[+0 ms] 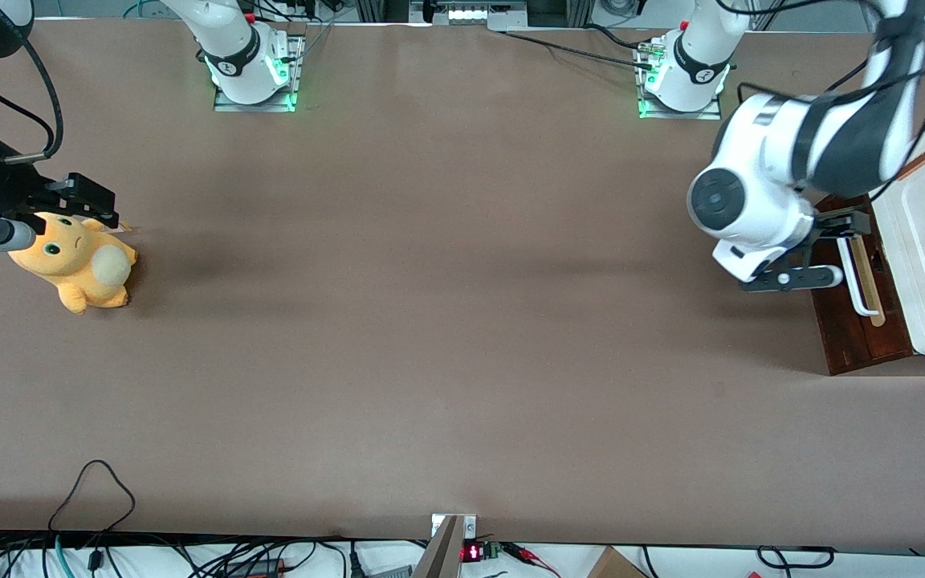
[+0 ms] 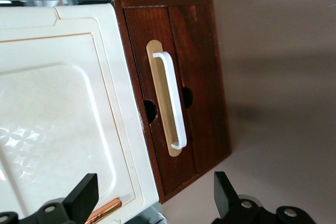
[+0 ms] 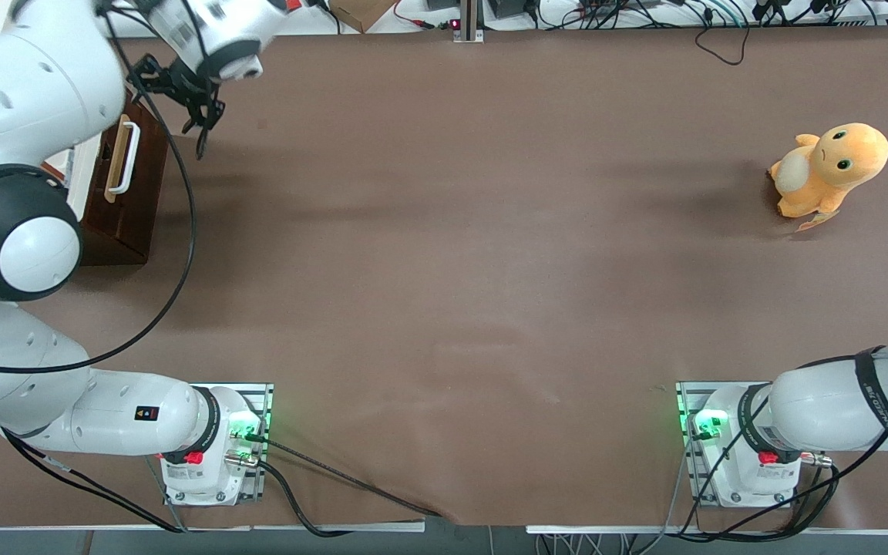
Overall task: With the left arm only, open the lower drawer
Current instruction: 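Lower the open left gripper onto the white drawer handle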
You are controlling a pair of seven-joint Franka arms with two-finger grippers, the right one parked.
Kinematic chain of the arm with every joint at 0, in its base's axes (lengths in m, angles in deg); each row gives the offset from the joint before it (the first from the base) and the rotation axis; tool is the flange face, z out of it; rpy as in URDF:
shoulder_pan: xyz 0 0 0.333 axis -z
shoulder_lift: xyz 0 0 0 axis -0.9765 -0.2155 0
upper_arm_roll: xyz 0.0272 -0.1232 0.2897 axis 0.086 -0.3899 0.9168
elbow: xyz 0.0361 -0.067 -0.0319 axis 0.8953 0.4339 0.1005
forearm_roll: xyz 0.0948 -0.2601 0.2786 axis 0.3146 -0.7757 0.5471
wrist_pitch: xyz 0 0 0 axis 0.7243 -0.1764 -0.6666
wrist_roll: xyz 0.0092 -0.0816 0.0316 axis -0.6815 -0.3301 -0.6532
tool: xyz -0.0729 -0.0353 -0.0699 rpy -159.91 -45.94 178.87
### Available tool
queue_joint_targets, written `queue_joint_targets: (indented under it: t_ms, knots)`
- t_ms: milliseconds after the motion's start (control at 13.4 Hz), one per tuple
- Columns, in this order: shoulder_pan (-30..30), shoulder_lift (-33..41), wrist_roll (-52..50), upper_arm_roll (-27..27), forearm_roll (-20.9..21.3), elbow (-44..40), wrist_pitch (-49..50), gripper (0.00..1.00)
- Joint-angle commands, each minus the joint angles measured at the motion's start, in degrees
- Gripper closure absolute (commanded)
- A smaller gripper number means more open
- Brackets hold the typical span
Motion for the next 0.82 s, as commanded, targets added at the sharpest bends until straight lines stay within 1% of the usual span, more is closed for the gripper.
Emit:
queue_joint_targets:
  t_ms: [0,150,374,449,599,673,748]
  knots:
    - [-0.8,-3.0,-7.7,-0.9,9.6,4.8,0.3,0.05]
    - [-0.8,-7.1,-14.2,-0.9,17.5,8.1,1.6,0.05]
    - [-1.2,-12.6,-19.5,-0.9,24.4,10.2,4.5,0.05]
    - [-1.9,-14.1,-21.3,-0.9,26.5,10.9,4.5,0.05]
    - [-3.3,-16.2,-22.0,-0.7,27.0,10.9,4.6,0.06]
    - [-3.3,-17.3,-22.2,-0.5,28.0,10.9,4.8,0.07]
    - [-3.3,-18.4,-23.3,-0.3,30.3,11.0,6.0,0.08]
